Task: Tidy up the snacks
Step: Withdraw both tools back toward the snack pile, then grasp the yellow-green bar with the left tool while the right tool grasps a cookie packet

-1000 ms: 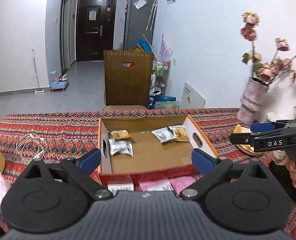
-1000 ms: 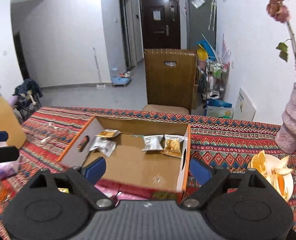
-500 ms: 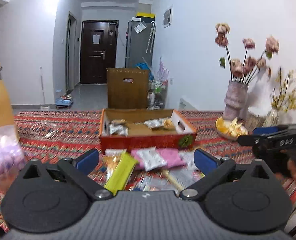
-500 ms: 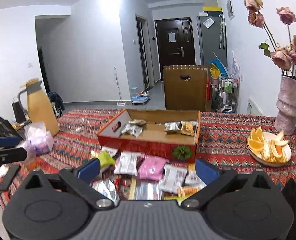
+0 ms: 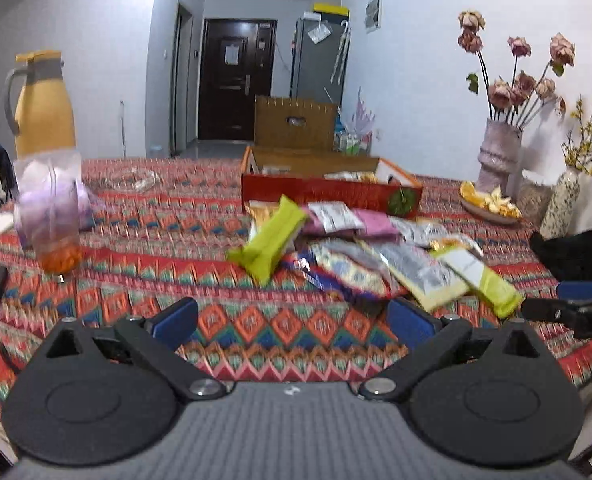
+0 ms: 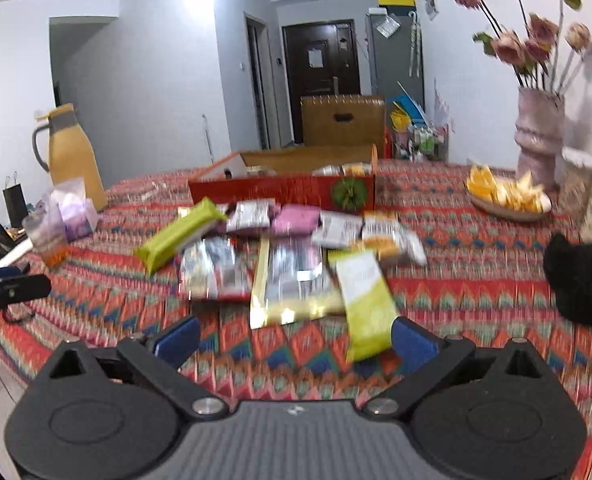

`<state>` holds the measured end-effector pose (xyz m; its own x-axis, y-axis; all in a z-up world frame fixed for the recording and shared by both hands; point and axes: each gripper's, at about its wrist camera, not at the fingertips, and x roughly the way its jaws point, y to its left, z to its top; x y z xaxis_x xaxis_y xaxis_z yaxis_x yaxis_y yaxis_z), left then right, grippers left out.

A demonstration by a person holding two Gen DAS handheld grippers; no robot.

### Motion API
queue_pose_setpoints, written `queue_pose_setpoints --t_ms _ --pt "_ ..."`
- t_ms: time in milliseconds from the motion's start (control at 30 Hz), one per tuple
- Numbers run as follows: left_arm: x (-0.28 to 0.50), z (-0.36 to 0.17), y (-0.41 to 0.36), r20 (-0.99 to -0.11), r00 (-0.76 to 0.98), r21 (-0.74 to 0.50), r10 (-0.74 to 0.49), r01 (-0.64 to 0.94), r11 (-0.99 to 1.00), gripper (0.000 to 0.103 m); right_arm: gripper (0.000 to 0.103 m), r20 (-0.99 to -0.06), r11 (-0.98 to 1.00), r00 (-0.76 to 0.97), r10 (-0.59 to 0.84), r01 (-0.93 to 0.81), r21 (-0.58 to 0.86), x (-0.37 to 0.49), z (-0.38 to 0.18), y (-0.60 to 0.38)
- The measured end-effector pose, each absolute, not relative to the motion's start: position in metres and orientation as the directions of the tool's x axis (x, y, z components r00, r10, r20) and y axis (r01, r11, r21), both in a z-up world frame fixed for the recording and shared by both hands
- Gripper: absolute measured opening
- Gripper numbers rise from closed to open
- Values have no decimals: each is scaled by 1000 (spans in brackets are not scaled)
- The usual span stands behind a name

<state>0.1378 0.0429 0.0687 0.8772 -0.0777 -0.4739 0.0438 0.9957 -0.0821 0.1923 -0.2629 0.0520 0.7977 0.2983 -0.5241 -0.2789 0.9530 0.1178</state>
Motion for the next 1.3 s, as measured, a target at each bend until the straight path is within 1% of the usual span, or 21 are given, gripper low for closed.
queue_pose_setpoints --t_ms 167,333,633,733,833,900,967,1167,1300 --pt "135 55 42 -500 860 -88 -101 66 994 103 102 -537 949 785 308 -297 109 173 30 -257" --pt "139 52 42 -505 857 -91 -101 64 994 103 102 -547 950 780 302 -297 101 170 27 -253" --pt "160 45 46 -533 841 -98 -92 46 994 103 100 -564 952 774 288 -294 84 187 22 -251" --pt "173 41 45 -550 831 -84 -83 44 995 103 100 -563 952 774 291 -291 93 196 21 -251" --pt "188 38 43 -560 826 -63 -68 39 997 103 96 -561 953 775 292 -284 104 207 21 -253" --pt "199 38 43 -554 830 -54 -65 43 998 103 91 -564 954 773 291 -276 115 216 20 -254" --pt "210 38 42 -546 836 -47 -62 43 998 102 89 -569 957 771 285 -263 124 226 19 -256" --pt "258 39 40 -535 843 1 -46 55 998 93 86 -577 973 784 230 -207 106 263 24 -268" --pt "295 40 42 -528 849 51 -20 55 997 89 84 -576 986 802 158 -160 47 295 31 -282"
